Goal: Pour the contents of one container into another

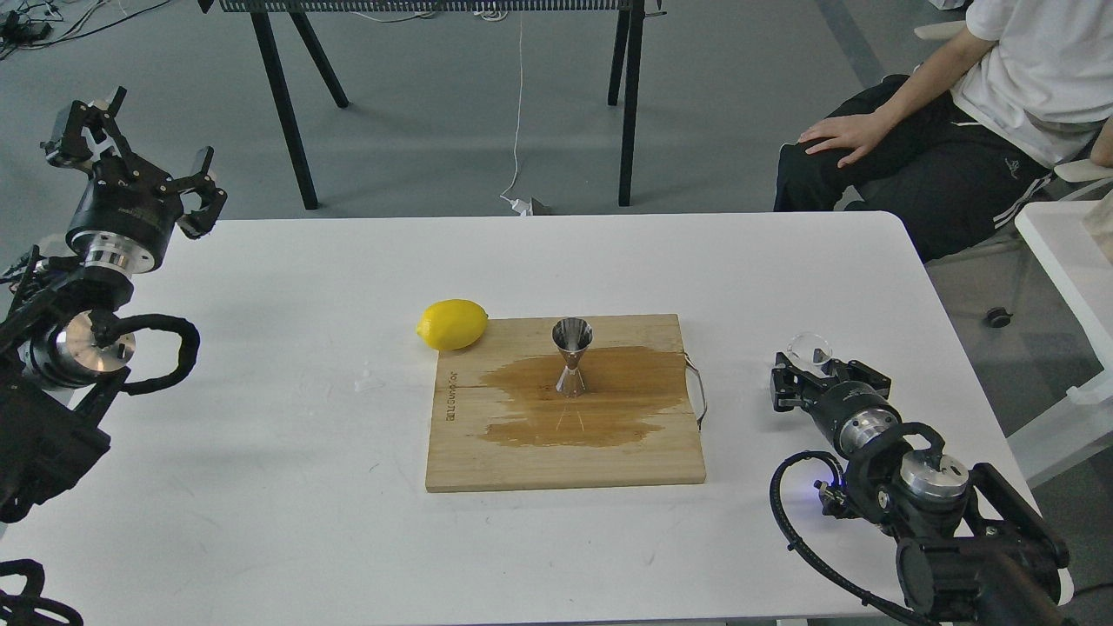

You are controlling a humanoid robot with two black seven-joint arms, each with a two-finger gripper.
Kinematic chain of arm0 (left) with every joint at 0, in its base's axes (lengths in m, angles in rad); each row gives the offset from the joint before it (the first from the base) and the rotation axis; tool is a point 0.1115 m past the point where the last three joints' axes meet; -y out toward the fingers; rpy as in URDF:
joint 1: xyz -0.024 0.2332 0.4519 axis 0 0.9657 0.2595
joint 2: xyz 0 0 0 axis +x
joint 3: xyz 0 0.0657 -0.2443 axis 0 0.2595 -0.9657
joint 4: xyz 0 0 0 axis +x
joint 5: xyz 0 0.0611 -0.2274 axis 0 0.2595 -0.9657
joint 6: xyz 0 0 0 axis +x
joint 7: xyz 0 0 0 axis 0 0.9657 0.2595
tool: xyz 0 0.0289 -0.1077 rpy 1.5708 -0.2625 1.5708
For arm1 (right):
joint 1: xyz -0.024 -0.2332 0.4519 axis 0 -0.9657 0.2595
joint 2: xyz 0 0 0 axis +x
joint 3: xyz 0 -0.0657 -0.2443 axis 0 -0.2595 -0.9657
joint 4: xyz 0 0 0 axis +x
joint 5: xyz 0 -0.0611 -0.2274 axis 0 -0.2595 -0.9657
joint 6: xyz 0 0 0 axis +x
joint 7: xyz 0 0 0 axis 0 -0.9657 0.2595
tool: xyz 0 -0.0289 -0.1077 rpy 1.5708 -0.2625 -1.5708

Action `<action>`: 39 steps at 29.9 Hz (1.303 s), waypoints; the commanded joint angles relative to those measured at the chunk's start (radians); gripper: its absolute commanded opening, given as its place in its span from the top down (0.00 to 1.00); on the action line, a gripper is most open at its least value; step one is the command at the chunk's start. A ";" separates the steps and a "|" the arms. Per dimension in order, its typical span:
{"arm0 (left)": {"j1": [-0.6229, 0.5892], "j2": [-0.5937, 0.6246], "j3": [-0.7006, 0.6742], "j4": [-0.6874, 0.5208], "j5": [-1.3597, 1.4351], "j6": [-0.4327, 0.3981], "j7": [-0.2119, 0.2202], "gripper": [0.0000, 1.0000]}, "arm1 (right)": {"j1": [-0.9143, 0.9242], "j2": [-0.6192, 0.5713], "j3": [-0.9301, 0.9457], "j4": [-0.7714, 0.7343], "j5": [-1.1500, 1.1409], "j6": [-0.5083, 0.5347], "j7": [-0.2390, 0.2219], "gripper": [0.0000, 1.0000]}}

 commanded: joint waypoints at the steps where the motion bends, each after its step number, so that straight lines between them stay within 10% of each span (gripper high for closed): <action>1: 0.000 -0.001 0.000 0.001 0.000 0.001 0.000 0.00 | -0.001 -0.001 0.000 -0.001 -0.001 0.000 0.001 0.24; 3: 0.000 -0.001 0.000 0.000 0.000 0.001 0.000 0.00 | 0.001 -0.001 0.001 -0.001 -0.001 0.001 0.005 0.04; 16: 0.000 -0.001 0.000 0.001 0.000 0.001 0.000 0.00 | -0.002 -0.003 0.001 -0.005 -0.001 0.009 0.038 0.03; 23: 0.000 -0.001 0.000 0.001 0.000 -0.001 0.000 0.00 | -0.004 -0.003 -0.011 -0.001 -0.001 0.009 0.035 0.54; 25: 0.000 -0.001 0.000 0.000 0.000 -0.001 0.000 0.00 | -0.004 -0.001 -0.011 -0.001 -0.001 0.009 0.035 0.50; 29: 0.000 -0.001 0.000 0.001 0.000 -0.001 0.000 0.00 | -0.002 -0.001 -0.011 -0.005 -0.001 0.004 0.040 0.06; 39: 0.000 -0.001 0.000 0.000 0.000 0.001 0.000 0.00 | -0.001 -0.003 -0.009 -0.010 -0.002 0.006 0.044 0.05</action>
